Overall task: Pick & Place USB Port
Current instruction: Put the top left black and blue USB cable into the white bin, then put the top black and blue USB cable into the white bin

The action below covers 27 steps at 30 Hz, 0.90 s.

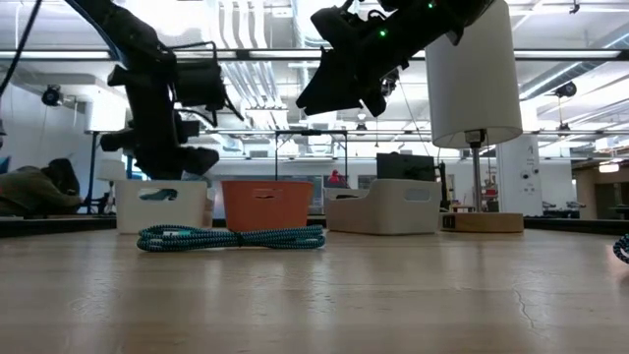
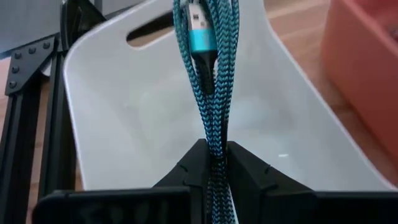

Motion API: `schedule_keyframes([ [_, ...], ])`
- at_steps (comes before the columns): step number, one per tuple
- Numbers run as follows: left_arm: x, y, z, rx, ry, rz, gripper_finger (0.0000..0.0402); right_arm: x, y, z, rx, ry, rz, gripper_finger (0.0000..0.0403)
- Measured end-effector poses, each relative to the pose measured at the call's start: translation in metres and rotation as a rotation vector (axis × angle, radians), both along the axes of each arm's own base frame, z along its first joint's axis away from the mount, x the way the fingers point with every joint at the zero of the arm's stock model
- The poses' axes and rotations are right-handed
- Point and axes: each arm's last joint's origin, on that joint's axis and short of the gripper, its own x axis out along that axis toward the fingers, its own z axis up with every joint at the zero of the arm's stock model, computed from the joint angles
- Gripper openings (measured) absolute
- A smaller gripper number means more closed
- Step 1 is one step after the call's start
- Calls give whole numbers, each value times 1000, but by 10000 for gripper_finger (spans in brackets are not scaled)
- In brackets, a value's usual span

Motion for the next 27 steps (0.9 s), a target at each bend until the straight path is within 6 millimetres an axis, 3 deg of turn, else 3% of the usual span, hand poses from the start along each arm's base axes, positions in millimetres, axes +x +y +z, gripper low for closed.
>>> schedule_keyframes([
  [13,5,3,-14,-49,69,-20,102,0,0,0,0,0,0,100],
  [19,3,2,-2,-27,48,-51,115,0,0,0,-2,2,1,111],
  [27,10,0,28,32,42,-188,115,-1,0,-2,-9,27,13,121],
])
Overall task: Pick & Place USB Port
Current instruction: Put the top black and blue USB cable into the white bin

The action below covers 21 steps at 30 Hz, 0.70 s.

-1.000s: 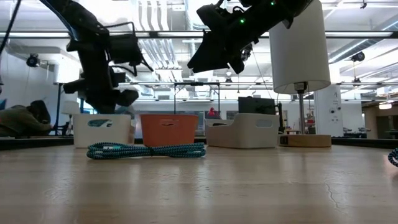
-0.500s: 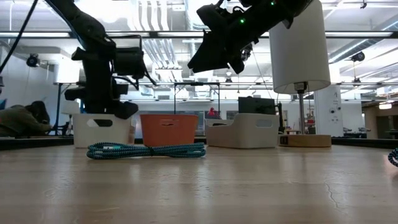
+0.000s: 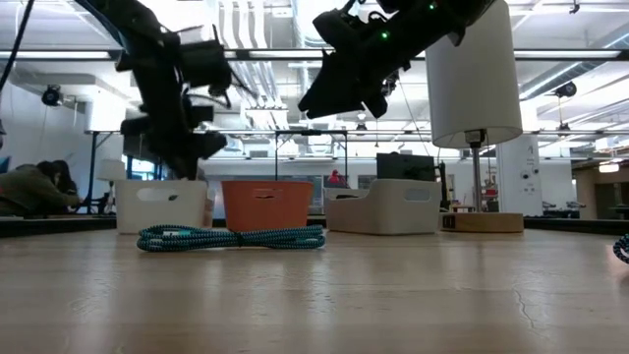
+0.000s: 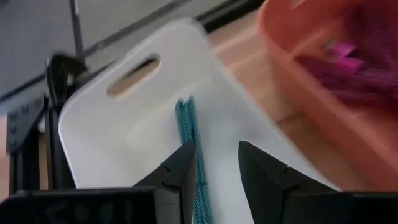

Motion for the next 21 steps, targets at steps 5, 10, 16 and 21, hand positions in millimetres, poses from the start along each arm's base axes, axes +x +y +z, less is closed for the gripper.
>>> schedule_keyframes([
  [5,5,-7,19,41,-1,-105,115,0,9,-1,-62,36,135,126],
  [10,7,-18,35,76,-8,-210,113,0,23,-2,-56,42,284,137],
  [16,5,-42,52,109,-56,-359,112,-4,39,-9,-62,62,348,158],
  [21,1,-68,65,125,-117,-493,112,-10,47,-21,-59,100,375,168],
])
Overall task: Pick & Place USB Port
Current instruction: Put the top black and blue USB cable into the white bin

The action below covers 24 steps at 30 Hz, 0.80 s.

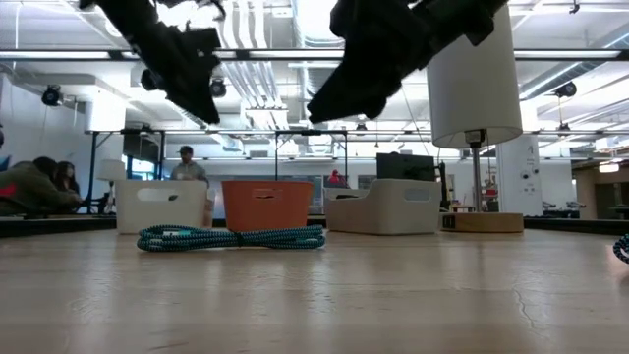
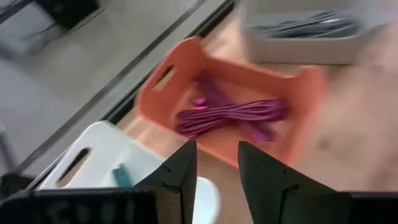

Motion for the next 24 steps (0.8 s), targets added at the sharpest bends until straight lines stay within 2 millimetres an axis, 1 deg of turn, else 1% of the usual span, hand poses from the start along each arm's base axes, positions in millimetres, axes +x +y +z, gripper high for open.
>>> schedule_keyframes([
  [4,0,-21,5,-4,-58,-100,112,-7,3,-14,18,35,-5,169],
  [9,2,-42,5,-3,-63,-205,112,-10,9,-31,51,-17,6,169],
  [14,5,-55,4,-12,-82,-258,112,1,15,-48,44,-50,51,169],
  [18,6,-66,6,-13,-105,-326,112,12,16,-68,30,1,59,169],
  [24,3,-83,6,-11,-87,-429,112,31,19,-92,8,55,72,169],
])
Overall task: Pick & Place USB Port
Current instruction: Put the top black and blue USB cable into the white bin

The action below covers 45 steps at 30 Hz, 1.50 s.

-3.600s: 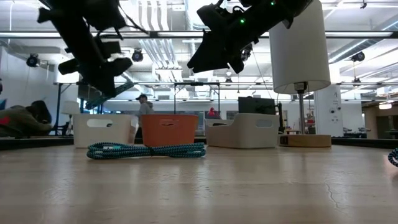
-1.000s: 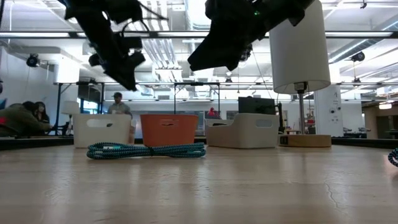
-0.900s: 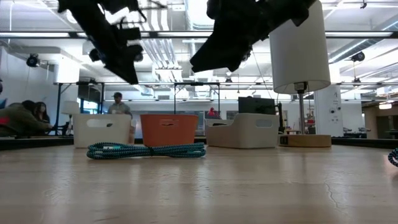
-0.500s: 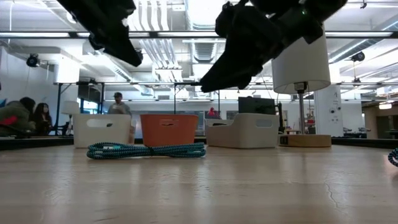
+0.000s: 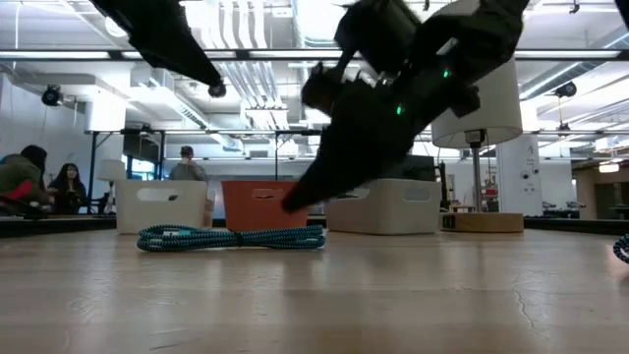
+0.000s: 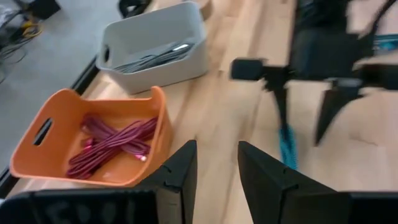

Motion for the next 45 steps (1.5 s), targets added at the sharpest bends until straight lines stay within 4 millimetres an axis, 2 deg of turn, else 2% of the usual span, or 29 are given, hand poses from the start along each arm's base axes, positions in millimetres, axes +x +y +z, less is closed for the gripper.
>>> schedule_keyframes([
  [6,-4,-17,0,2,5,-90,110,21,2,-25,-23,71,4,169],
  [11,-8,-27,-4,6,13,-139,110,35,4,-28,-78,157,11,168],
  [17,-11,-28,-21,-7,36,-132,110,45,5,-20,-126,197,33,133],
  [24,-14,-27,-49,-131,-15,-47,110,54,6,-10,-150,185,62,58],
  [28,-13,-28,-61,-177,-71,-62,110,56,5,-6,-153,172,57,23],
  [37,-18,-30,-88,-295,-142,-173,110,63,6,2,-150,136,50,27],
  [45,-17,-29,-91,-281,-156,-187,110,74,6,18,-137,75,35,28],
])
